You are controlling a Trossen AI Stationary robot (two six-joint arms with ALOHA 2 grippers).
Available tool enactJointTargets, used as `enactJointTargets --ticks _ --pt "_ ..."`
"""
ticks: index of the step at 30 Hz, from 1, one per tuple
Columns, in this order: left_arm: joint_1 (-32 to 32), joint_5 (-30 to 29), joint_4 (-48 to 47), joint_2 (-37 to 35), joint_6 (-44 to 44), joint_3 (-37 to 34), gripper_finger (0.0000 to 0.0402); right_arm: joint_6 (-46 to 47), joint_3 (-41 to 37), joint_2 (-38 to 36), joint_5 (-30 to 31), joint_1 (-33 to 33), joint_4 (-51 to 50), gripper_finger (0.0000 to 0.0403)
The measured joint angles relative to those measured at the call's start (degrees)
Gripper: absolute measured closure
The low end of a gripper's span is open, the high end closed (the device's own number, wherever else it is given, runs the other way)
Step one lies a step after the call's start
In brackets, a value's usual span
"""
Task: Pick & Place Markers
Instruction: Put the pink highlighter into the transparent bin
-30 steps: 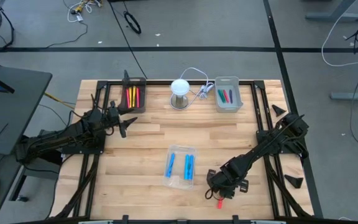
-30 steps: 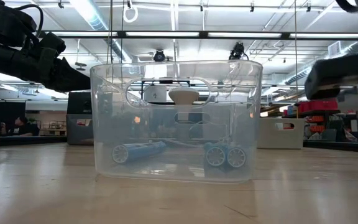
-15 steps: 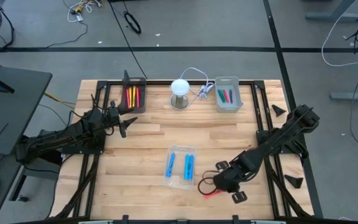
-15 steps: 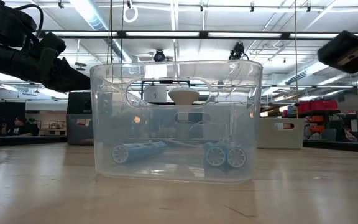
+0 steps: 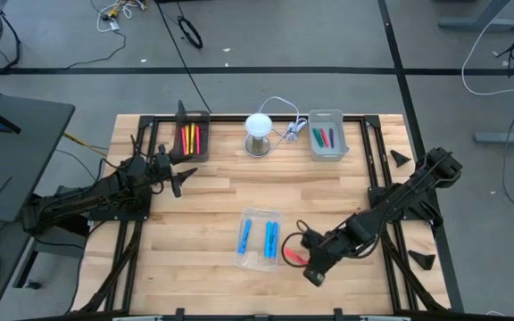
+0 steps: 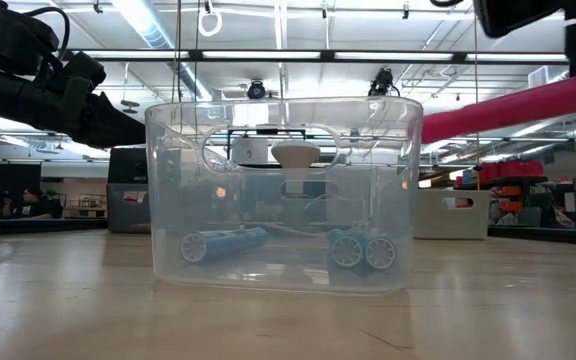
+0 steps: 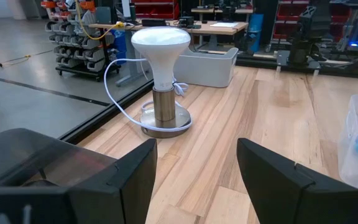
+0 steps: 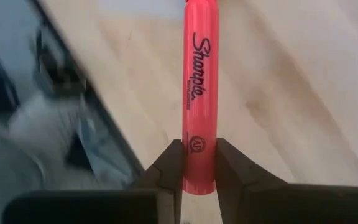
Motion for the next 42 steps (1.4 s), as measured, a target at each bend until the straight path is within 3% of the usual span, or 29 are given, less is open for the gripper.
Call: enactJointTargets --ticks 10,18,21,27,42 --pt "0.0 0.0 0.0 0.0 0.0 0.0 0.0172 27.7 0.0 0.0 15.6 -0.3 2.1 0.0344" --pt "0.0 0.0 0.0 0.0 0.0 0.0 0.0172 38.9 0.0 0.0 24.8 -0.8 5.0 0.0344" --pt "0.0 0.0 0.0 0.0 0.0 0.0 0.0172 41.0 0.0 0.0 27.6 -0.9 5.6 0.0344" --pt "0.0 0.0 0.0 0.0 0.0 0.0 0.0172 41.7 2.4 4.5 27.5 -2.5 8.4 0.0347" --pt "0.0 0.0 0.0 0.0 0.0 0.0 0.0172 40.2 22.2 18.6 27.6 -6.1 1.3 0.0348"
